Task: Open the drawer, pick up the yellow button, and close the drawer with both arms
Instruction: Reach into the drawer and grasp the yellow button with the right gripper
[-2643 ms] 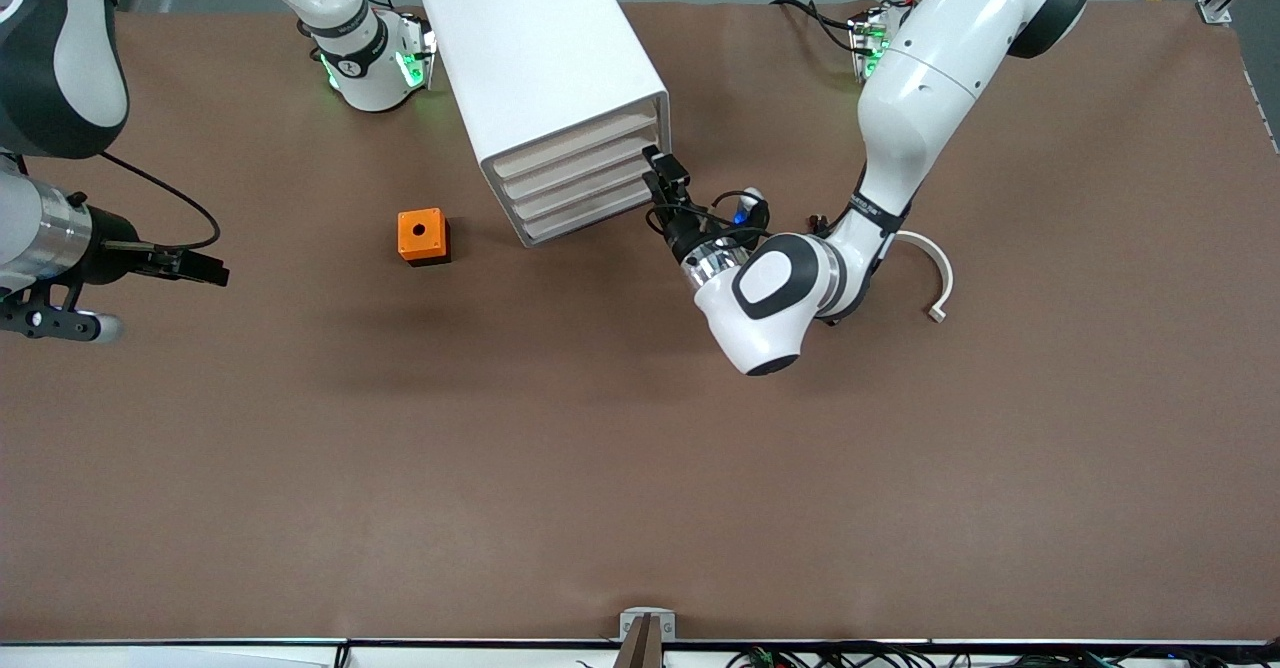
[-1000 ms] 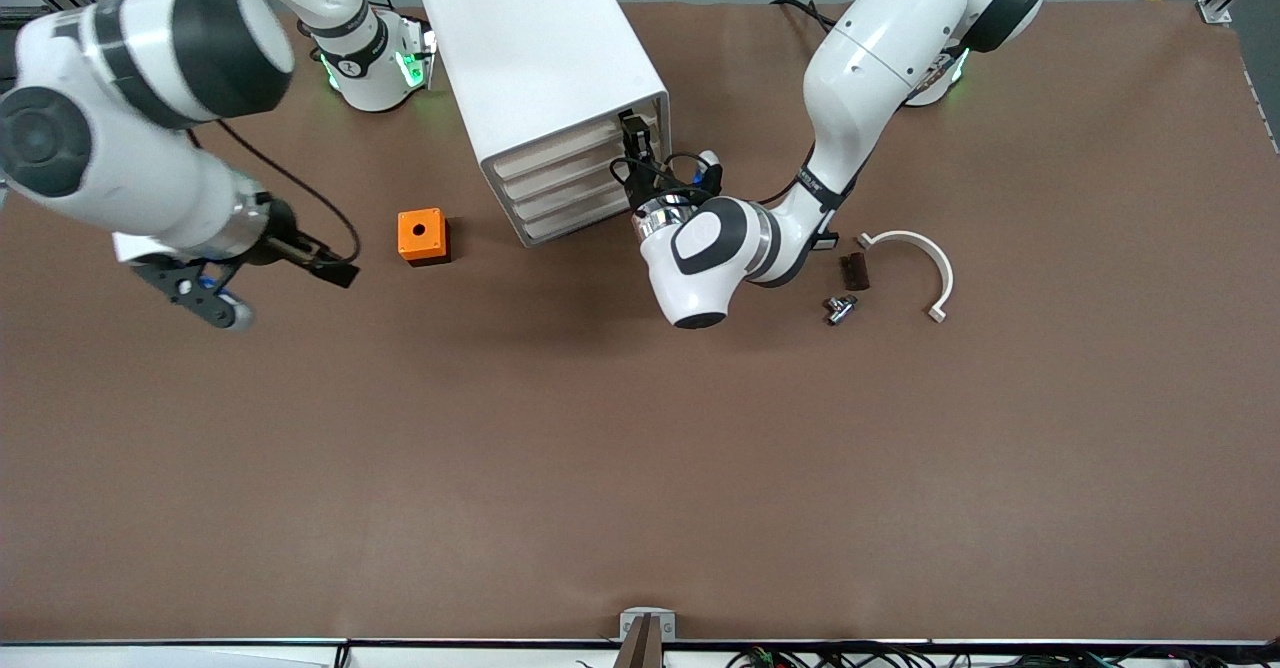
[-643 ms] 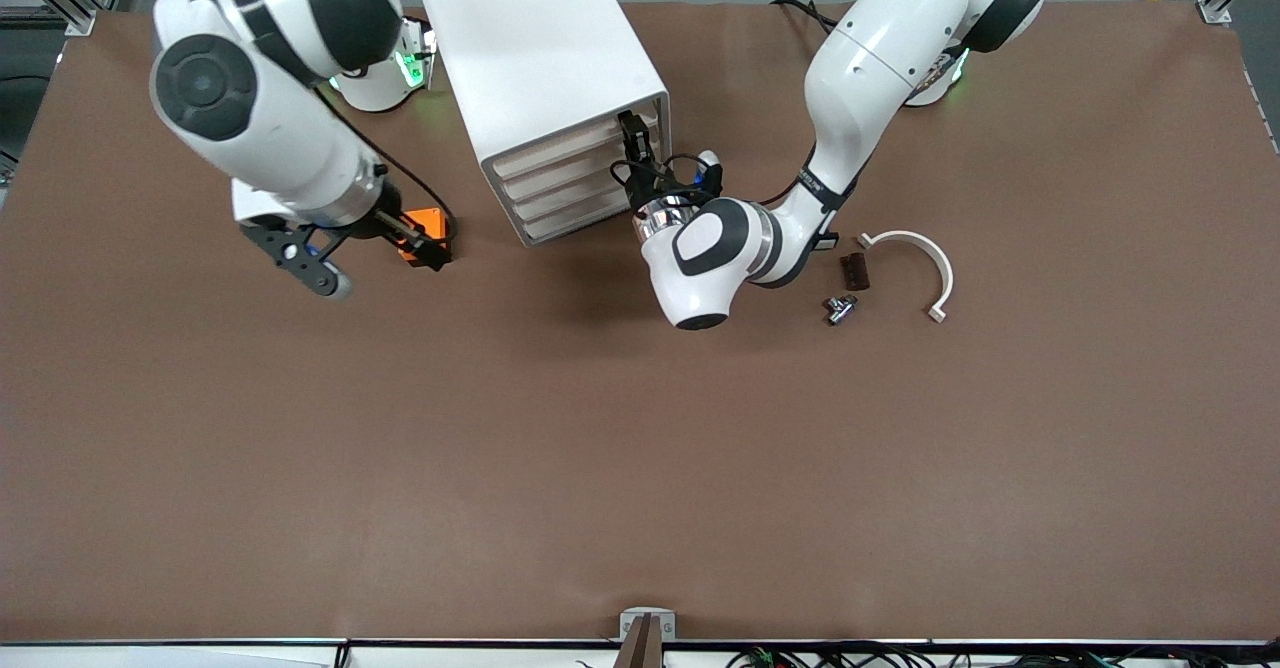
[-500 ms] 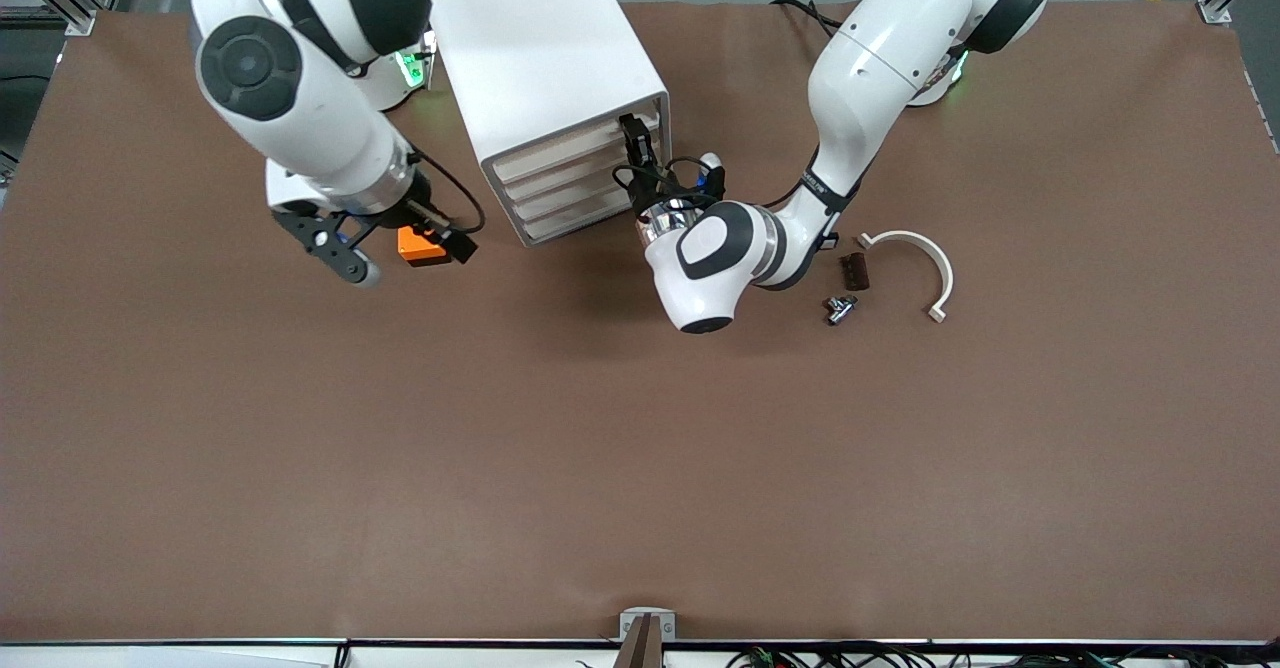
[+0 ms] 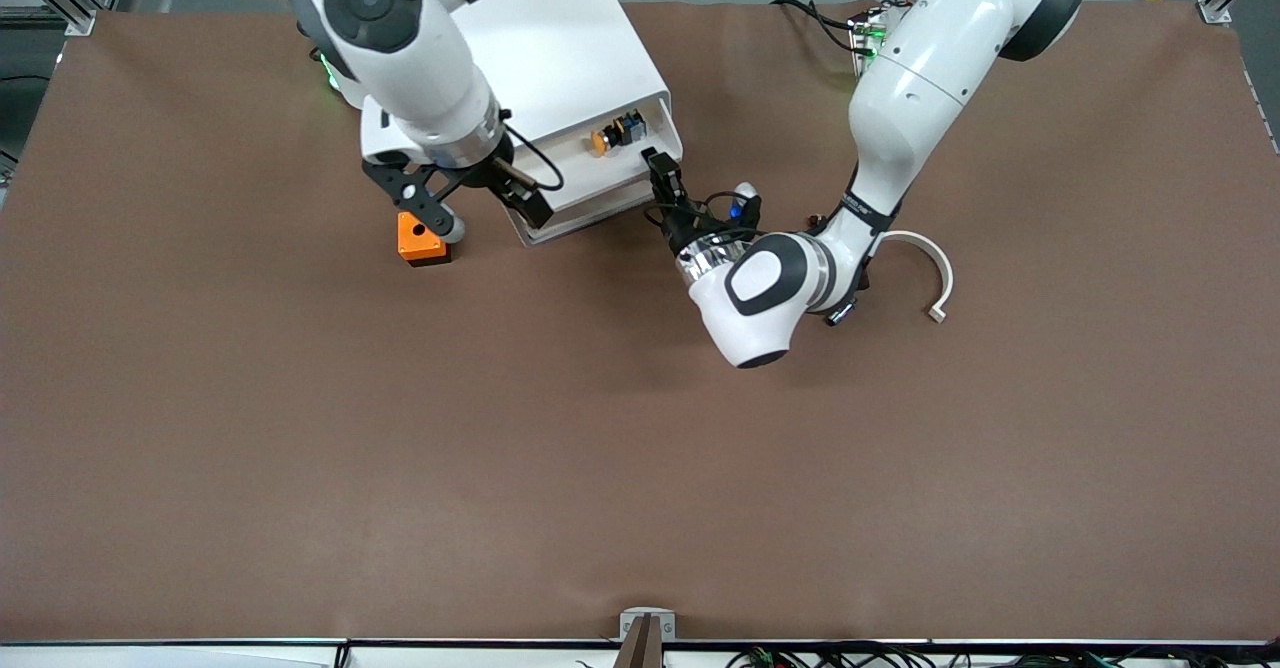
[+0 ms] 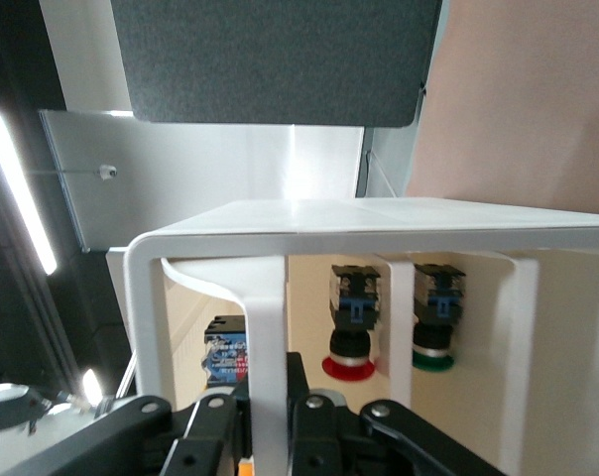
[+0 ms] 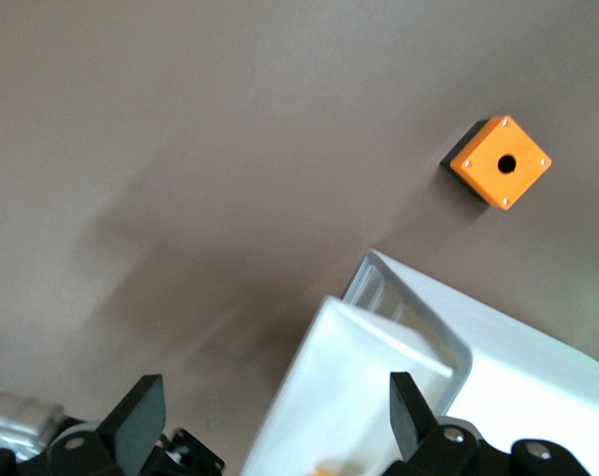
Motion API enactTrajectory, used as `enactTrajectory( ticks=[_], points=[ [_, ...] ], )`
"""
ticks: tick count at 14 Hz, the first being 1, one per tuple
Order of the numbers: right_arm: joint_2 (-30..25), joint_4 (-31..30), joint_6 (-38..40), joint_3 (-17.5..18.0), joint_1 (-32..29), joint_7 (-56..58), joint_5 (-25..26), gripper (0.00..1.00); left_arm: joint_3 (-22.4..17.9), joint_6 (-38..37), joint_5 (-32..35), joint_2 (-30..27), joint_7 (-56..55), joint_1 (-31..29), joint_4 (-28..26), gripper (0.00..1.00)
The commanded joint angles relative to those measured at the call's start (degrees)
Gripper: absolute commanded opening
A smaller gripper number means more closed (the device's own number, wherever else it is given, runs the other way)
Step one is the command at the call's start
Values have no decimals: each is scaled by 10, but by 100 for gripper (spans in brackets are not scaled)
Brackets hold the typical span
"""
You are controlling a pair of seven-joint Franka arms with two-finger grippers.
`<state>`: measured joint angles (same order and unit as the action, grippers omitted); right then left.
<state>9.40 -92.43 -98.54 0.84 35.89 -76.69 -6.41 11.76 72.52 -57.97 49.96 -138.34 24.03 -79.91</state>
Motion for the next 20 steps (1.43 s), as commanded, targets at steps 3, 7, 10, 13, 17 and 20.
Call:
enactTrajectory(
  ticks=[3, 7, 10, 13, 17, 20],
  points=[
    [5, -19, -34, -7, 55, -70, 22, 100, -2, 0, -16, 8, -5, -46, 8, 12],
    [8, -67, -109, -7, 95, -136, 22, 100, -2, 0, -17, 8, -4, -69, 9, 13],
    [30, -68, -136, -7, 116, -173, 22, 100, -2, 0, -16, 8, -4, -76, 9, 15],
    [51, -62, -158, -7, 134, -205, 22, 100, -1, 1, -17, 8, 9, -77, 12, 36],
    [60, -58, -162, -7, 147, -222, 22, 100, -1, 1, -43, 9, 85, -78, 28, 100],
    [74, -56, -168, -7, 163, -253, 22, 99, -2, 2, -43, 15, 145, -81, 55, 100]
  ],
)
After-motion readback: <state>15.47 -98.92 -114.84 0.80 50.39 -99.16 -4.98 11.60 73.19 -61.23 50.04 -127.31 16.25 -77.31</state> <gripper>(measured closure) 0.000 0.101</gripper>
